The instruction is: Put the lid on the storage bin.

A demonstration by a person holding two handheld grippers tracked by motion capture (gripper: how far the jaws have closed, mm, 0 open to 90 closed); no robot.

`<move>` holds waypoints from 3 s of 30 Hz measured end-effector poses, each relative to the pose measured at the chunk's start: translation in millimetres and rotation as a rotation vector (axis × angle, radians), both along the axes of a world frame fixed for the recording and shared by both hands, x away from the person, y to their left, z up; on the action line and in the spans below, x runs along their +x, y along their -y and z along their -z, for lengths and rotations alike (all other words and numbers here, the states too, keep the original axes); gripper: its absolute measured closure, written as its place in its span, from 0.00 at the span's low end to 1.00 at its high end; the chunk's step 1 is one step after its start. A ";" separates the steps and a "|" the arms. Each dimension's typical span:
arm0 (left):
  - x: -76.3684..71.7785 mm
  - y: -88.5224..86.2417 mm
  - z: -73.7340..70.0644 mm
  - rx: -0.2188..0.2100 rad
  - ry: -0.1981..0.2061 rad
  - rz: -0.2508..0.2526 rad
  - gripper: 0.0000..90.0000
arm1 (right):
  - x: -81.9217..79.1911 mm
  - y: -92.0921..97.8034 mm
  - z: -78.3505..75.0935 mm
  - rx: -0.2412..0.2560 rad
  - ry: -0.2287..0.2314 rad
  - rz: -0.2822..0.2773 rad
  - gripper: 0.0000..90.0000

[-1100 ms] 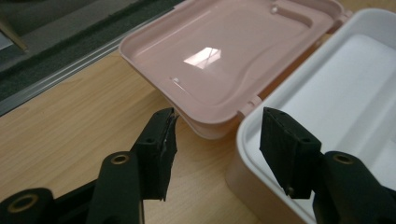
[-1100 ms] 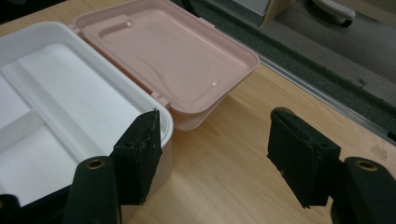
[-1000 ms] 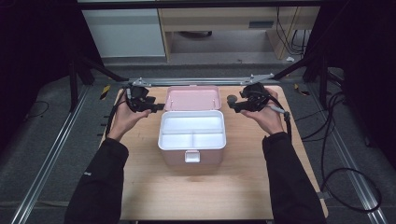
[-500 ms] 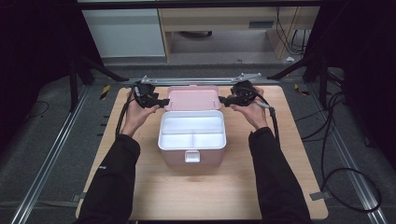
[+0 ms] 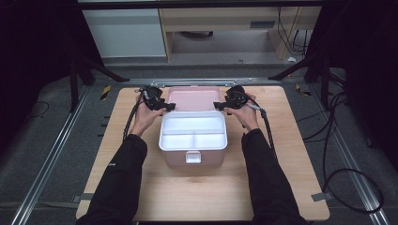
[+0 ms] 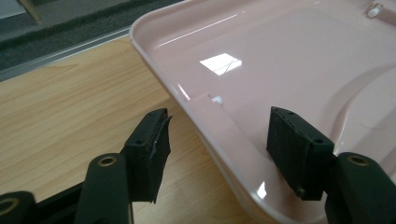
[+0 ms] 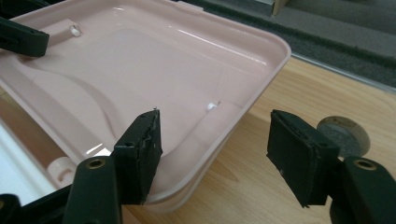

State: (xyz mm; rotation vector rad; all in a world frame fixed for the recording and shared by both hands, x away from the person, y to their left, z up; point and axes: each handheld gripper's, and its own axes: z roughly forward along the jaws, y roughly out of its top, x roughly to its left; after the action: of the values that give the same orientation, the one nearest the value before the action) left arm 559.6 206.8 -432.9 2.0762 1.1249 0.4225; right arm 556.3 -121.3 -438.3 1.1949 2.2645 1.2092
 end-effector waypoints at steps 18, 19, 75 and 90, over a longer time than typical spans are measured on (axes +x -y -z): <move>5.9 -8.4 6.7 -0.107 0.009 0.000 0.53 | 8.8 -9.6 12.4 0.070 -0.048 0.023 0.44; 5.8 -8.3 5.8 -0.102 0.016 0.002 0.54 | 8.6 -8.8 11.4 0.070 -0.043 0.025 0.45; -127.4 -15.7 -76.0 -0.015 0.309 0.115 0.63 | -104.5 4.1 -79.8 -0.021 0.207 -0.063 0.70; -145.5 -16.7 -62.8 -0.001 0.276 0.093 0.78 | -133.4 11.9 -70.9 -0.030 0.203 -0.084 0.83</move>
State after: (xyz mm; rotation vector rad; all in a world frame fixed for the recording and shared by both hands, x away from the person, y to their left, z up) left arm 414.1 223.4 -370.1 1.9868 0.8625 0.6407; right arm 422.9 -133.1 -367.4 0.9286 2.1924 1.2600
